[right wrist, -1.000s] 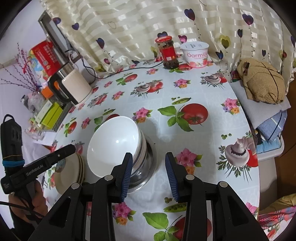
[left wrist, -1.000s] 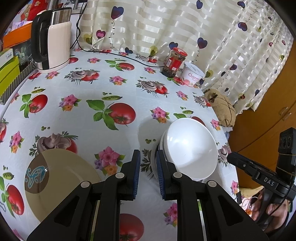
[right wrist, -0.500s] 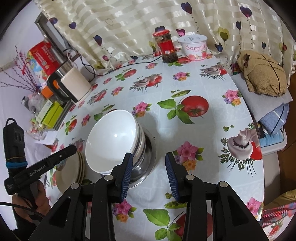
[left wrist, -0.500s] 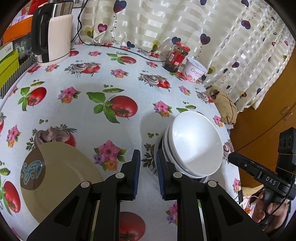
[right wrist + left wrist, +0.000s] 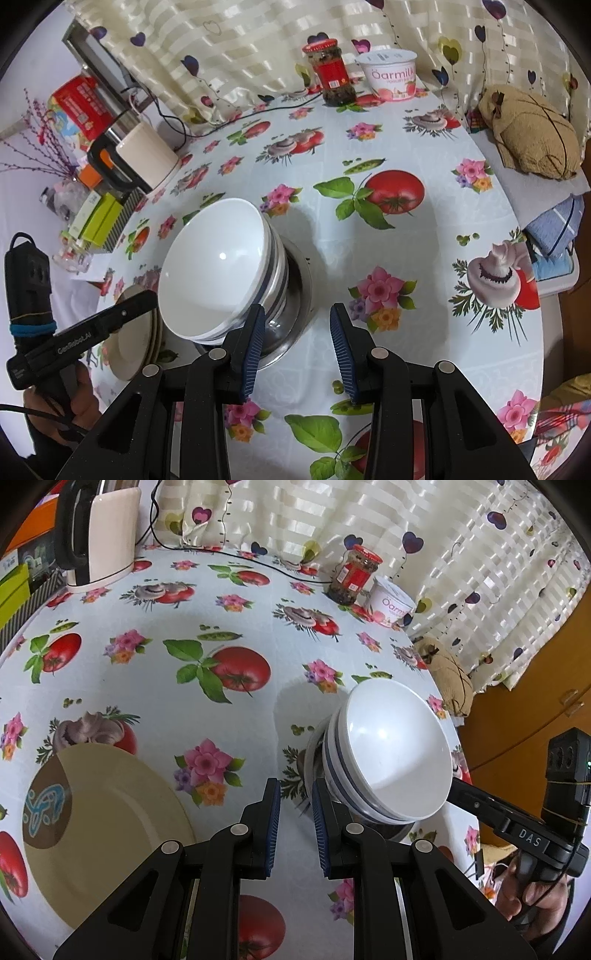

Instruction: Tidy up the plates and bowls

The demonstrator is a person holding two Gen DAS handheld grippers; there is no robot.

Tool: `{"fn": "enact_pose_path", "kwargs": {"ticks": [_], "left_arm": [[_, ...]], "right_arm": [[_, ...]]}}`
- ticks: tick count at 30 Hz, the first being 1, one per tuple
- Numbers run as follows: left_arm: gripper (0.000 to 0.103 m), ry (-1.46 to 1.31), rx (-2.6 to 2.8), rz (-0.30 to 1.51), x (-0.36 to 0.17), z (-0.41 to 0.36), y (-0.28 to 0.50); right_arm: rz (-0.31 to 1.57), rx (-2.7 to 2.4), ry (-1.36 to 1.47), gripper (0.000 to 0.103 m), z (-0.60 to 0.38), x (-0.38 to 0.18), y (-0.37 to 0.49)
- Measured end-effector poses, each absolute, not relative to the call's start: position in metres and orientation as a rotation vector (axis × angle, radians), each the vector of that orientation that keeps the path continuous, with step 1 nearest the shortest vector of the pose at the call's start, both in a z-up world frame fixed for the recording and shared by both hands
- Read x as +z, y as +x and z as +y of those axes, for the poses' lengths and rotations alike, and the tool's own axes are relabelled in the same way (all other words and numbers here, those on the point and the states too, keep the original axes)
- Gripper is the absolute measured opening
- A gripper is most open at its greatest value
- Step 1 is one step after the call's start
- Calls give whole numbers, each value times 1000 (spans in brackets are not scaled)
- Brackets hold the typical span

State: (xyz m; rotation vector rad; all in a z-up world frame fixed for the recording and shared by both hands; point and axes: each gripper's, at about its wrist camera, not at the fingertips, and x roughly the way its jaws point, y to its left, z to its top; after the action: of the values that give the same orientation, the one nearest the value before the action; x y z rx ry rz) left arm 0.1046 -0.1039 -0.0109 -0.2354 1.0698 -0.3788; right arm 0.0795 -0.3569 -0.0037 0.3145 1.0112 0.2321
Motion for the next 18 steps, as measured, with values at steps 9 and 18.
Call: {"fn": "enact_pose_path", "kwargs": {"ticks": [9, 18], "left_arm": [[18, -242, -408, 1120, -23, -114, 108], [18, -242, -422, 1161, -36, -123, 114]], "right_arm": [[1035, 236, 321, 34, -357, -14, 85], [1068, 248, 327, 27, -354, -28, 91]]}}
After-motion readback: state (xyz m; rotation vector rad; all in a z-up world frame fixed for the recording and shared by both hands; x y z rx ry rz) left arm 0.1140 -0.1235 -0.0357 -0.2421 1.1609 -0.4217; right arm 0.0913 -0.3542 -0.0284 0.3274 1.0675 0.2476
